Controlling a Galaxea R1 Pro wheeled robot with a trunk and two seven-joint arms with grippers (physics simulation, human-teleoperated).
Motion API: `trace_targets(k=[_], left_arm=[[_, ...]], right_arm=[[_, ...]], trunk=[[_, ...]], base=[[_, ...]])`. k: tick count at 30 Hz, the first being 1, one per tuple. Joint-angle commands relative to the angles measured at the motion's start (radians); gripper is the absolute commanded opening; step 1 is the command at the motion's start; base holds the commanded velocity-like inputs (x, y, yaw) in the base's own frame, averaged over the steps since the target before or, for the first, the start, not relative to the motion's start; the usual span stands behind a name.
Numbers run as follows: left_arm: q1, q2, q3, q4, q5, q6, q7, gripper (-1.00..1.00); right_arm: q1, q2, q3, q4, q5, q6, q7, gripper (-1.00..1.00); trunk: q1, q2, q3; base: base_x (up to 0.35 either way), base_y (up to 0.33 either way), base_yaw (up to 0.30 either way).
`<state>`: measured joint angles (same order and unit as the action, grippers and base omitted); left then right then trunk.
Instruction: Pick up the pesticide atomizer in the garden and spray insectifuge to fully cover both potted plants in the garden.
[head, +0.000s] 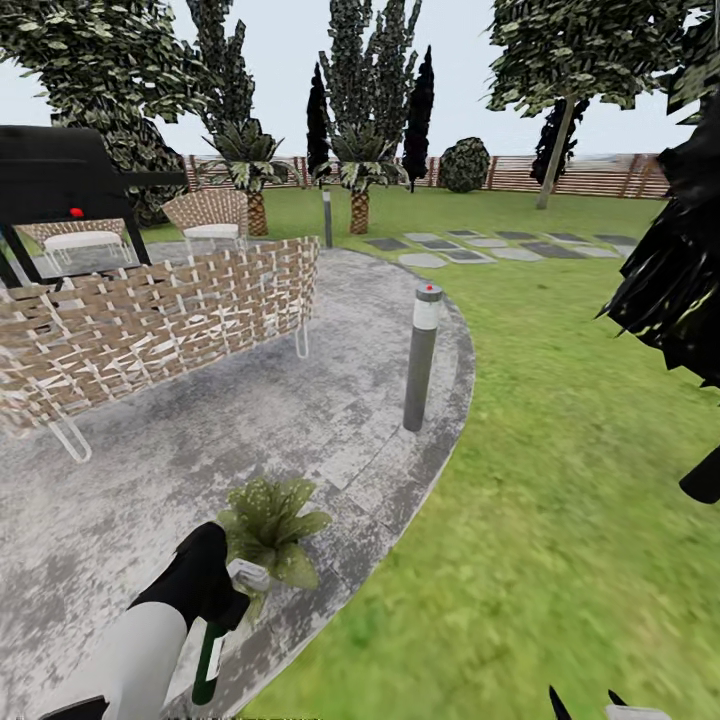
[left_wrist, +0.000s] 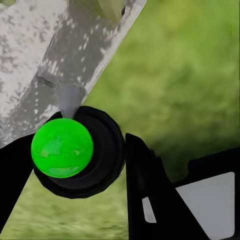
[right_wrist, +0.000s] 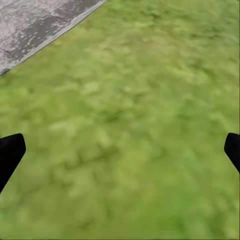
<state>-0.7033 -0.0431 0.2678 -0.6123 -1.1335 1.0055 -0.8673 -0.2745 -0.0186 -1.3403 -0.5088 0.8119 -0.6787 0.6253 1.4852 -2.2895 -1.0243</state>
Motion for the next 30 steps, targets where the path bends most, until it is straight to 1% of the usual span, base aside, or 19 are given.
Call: trace_targets(k=[1,6,9,14,22,27,30], left_arm=[[-0.001,-0.001,0.007,-0.001,-0.011,0.002,-0.009,-1.00],[-0.001,-0.002,0.007,-0.004,-0.011,0.002,-0.009,-1.00],[-0.001,-0.002,0.006,-0.004,-0.011,0.002,-0.009,-1.00],[-0.001,-0.007,0.005,0.008,-0.015,0.002,-0.009,-1.00],[-0.001,-0.012,0.006,0.018,-0.007,0.002,-0.010,-1.00],[-0.001,-0.013,0.007,0.032,-0.006,0.002,-0.012,-1.00],[-0.001,-0.014,0.007,0.035,-0.005,0.003,-0.015,-1.00]], right_arm=[[-0.002,0.000,-0.009,0.000,0.005,-0.004,0.008,1.00],[-0.002,0.000,-0.008,0.000,0.005,-0.004,0.008,1.00],[-0.002,0.000,-0.008,0.000,0.005,-0.004,0.008,1.00],[-0.002,0.000,-0.008,0.000,0.006,-0.004,0.008,1.00],[-0.002,0.000,-0.008,0.000,0.005,-0.004,0.008,1.00],[-0.002,0.000,-0.008,0.000,0.004,-0.004,0.008,1.00],[-0.002,0.000,-0.008,0.000,0.004,-0.004,0.008,1.00]], trunk=[[0.000,0.000,-0.001],[0.000,0.000,-0.001],[0.000,0.000,-0.001],[0.000,0.000,-0.001],[0.000,0.000,-0.001],[0.000,0.000,-0.001],[0.000,0.000,-0.001]], base=[[0.006,0.000,0.276],[0.176,-0.104,0.262],[0.203,-0.164,0.057],[0.029,-0.082,0.037],[0.012,-0.005,0.260],[0.184,-0.160,0.278],[0.147,-0.226,0.106]])
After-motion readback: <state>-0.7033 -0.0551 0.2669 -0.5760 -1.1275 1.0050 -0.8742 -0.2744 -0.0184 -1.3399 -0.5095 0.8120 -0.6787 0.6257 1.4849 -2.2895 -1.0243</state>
